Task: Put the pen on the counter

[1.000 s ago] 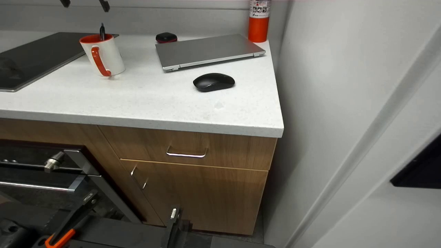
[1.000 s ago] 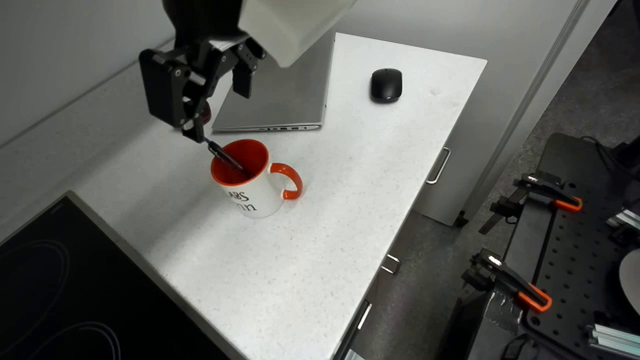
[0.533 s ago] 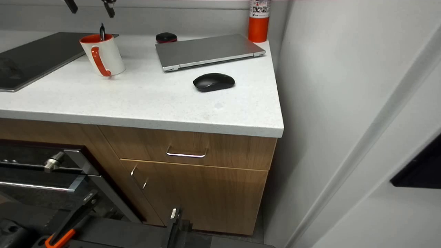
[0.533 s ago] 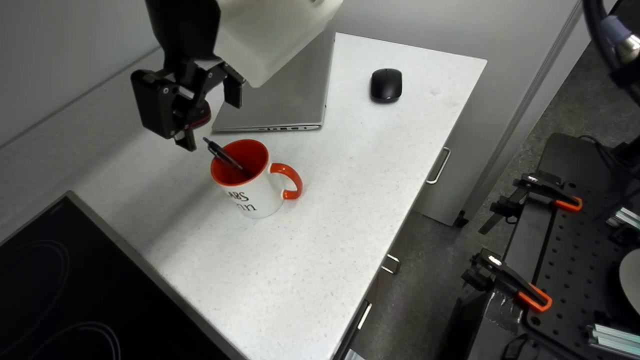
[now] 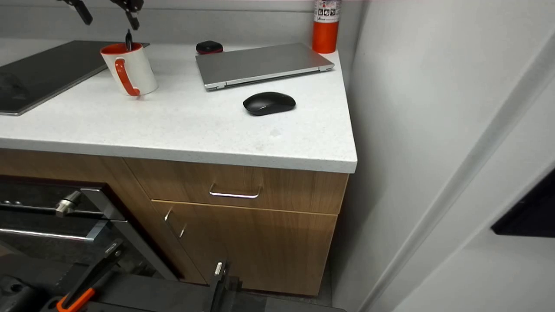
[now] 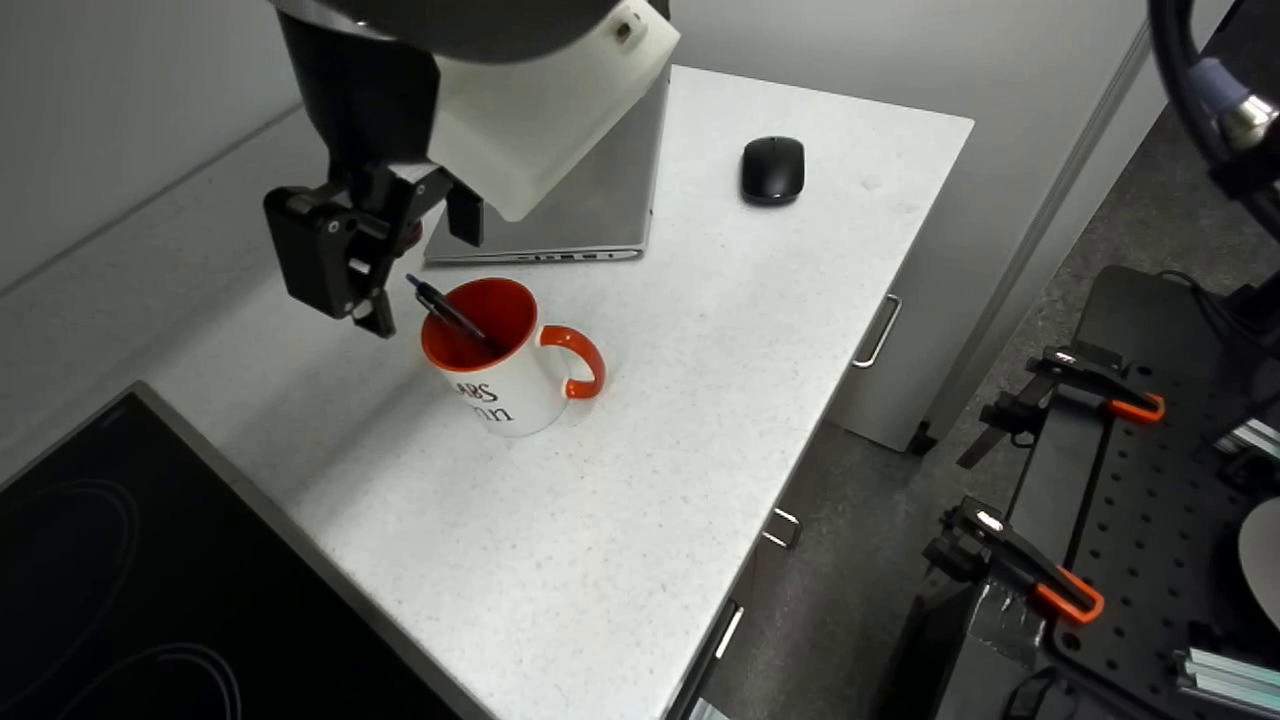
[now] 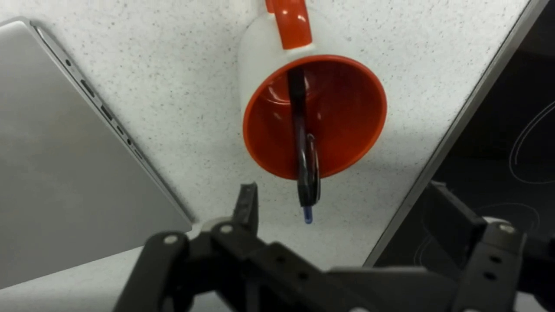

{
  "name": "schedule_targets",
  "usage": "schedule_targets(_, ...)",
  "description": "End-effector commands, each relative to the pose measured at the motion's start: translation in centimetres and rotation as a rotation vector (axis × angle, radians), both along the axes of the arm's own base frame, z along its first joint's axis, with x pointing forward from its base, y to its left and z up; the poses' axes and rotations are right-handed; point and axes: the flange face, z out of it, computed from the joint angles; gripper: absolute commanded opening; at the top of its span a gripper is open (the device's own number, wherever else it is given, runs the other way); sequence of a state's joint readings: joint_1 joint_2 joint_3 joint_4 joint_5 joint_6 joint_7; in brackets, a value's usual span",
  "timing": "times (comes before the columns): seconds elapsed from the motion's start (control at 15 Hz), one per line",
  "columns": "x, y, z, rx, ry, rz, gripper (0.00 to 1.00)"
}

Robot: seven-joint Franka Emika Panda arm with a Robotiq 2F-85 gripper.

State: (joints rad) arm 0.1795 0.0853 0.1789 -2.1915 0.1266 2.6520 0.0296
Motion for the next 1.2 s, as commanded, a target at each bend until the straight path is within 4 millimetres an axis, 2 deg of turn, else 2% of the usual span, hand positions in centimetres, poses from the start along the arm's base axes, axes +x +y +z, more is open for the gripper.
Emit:
schedule_targets(0.0,0.6,0.3,-0.4,0.001,-0.024,0.003,1.00)
schedule_targets(0.6,1.1,1.0,-2.1,0.017,-0.051,0.018,1.00)
schedule_targets(0.67,1.1,1.1,-2.4,0.019,-0.051,0.020,0.95)
schedule_targets(0.8,1.2,1.0,-2.8,0.020,-0.048,0.018,0.71)
schedule_targets(0.87,1.3,1.0,-2.9,0.021,-0.047,0.017,0.68)
schedule_targets(1.13,1.5,0.7,-2.9,0.026,-0.051,0.009,0.36)
